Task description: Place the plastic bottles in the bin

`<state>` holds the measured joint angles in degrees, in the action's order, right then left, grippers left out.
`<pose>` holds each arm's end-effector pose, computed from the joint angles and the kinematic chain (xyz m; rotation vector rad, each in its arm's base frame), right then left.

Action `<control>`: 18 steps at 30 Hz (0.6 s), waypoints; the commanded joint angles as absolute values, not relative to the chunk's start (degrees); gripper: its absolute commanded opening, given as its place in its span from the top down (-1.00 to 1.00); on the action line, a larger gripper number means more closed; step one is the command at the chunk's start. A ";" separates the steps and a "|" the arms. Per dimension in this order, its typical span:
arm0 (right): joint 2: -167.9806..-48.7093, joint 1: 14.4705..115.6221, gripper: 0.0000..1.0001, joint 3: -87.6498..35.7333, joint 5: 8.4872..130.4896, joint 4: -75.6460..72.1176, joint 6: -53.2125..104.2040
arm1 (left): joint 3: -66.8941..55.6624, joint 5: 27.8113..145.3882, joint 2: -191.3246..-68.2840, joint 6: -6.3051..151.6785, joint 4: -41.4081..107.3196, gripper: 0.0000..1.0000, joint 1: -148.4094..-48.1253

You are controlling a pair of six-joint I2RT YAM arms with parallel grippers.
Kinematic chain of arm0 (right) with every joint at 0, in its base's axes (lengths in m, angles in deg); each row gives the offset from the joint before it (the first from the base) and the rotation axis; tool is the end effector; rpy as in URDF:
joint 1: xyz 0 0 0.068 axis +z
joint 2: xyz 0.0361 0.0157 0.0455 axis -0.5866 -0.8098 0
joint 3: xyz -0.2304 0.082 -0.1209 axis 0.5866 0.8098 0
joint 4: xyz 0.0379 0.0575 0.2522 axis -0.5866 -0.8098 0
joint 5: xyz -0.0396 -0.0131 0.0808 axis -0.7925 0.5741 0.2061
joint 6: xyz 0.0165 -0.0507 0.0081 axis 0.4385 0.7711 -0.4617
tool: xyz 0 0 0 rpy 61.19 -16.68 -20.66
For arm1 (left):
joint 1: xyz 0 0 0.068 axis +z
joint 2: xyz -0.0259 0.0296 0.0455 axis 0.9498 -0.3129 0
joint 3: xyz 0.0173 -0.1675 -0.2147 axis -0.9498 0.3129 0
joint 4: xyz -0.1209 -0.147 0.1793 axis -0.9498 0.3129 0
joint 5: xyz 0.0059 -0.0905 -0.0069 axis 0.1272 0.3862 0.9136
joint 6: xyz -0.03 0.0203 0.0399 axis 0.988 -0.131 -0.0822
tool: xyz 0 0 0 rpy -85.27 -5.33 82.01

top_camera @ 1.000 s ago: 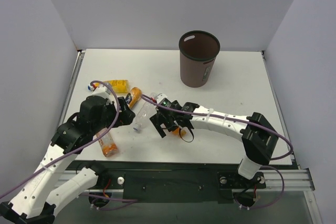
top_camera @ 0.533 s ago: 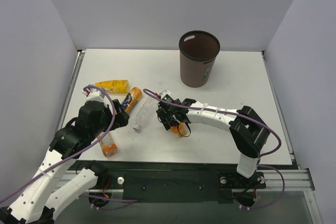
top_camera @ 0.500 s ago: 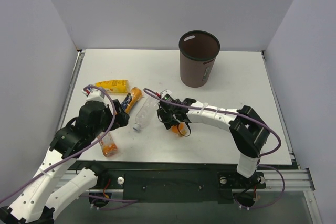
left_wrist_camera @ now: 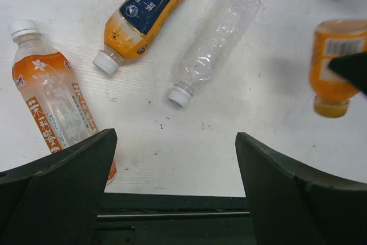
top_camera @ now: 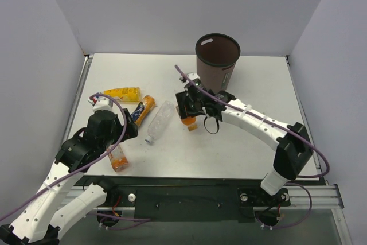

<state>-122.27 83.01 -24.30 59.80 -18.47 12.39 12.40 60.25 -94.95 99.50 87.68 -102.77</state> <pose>0.2591 0.2770 0.2765 -0.5223 2.2466 0.5820 0.1147 -0.0561 0.3331 -0.3119 2.2085 -0.3125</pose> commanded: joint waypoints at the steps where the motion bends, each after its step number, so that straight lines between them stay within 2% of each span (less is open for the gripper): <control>1: -114.46 81.54 0.16 -34.41 57.72 -19.62 12.35 | 11.53 59.17 -93.25 99.95 87.01 -0.93 -102.44; 8: -113.74 78.29 0.14 -49.35 45.16 -18.84 16.57 | 12.15 60.15 -92.02 100.49 88.75 -0.93 -102.27; 10: -114.19 75.40 0.13 -52.69 48.29 -18.14 16.84 | 11.45 60.67 -92.19 99.96 89.63 -0.93 -102.18; 13: -114.80 71.52 0.13 -55.70 49.19 -16.12 15.61 | 11.09 62.87 -92.19 100.22 89.47 -0.93 -102.18; 18: -117.78 65.11 0.17 -54.39 42.27 -7.51 12.19 | 12.41 63.57 -92.01 101.97 88.50 -0.93 -102.09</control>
